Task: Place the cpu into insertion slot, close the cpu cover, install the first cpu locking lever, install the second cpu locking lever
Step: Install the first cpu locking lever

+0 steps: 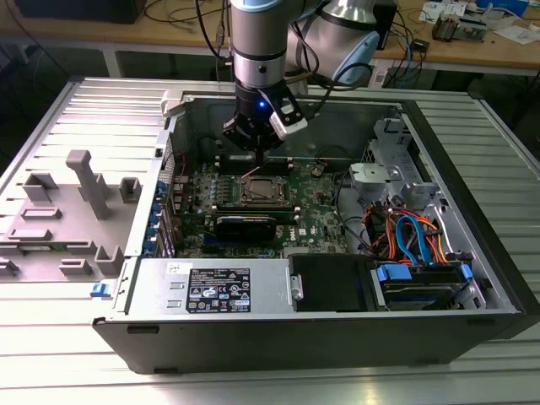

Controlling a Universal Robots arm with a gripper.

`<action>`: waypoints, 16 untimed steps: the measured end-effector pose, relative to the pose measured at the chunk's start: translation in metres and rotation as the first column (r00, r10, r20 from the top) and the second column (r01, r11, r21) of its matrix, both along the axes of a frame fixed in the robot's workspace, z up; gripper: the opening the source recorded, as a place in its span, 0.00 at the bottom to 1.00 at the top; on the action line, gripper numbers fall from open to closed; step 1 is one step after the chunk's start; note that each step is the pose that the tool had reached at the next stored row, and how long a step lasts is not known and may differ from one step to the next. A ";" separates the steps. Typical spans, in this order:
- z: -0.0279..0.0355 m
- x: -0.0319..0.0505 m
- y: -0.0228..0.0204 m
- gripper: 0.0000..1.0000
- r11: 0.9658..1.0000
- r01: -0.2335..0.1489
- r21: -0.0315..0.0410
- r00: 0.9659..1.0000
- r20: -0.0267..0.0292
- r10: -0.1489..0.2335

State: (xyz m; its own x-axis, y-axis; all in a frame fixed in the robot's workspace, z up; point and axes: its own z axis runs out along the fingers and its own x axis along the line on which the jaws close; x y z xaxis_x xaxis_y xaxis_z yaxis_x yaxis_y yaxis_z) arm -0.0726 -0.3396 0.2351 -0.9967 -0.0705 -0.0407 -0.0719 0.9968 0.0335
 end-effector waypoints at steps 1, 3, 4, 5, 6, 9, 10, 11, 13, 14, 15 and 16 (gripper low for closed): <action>0.0000 0.0000 0.0000 0.11 1.000 0.000 0.000 1.000 0.000 0.000; 0.0000 0.0000 0.0000 0.11 1.000 0.000 0.001 1.000 0.000 0.000; 0.0000 0.0000 0.0000 0.11 1.000 0.000 0.002 1.000 0.000 0.000; 0.0000 0.0000 0.0000 0.11 1.000 0.000 0.002 1.000 0.000 0.000; 0.0000 0.0000 0.0000 0.11 1.000 0.000 0.002 1.000 0.000 0.000; 0.0000 0.0000 0.0000 0.11 1.000 0.000 0.005 1.000 0.000 0.000; 0.0000 0.0000 0.0000 0.11 1.000 0.000 0.005 1.000 0.000 0.000; 0.0000 0.0000 0.0000 0.11 1.000 0.000 0.005 1.000 0.000 0.000; 0.0000 0.0000 0.0000 0.11 1.000 0.000 0.006 1.000 0.000 0.000; 0.0000 0.0000 0.0000 0.11 1.000 0.000 0.006 1.000 0.000 0.000; 0.0000 0.0000 0.0000 0.11 1.000 0.000 0.007 1.000 0.000 0.000; 0.0000 0.0000 0.0000 0.11 1.000 0.000 0.007 1.000 0.000 0.000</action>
State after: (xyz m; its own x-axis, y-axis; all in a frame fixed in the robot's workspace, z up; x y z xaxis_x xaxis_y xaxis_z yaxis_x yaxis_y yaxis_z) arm -0.0726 -0.3396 0.2351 -0.9967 -0.0702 -0.0412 -0.0719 0.9966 0.0410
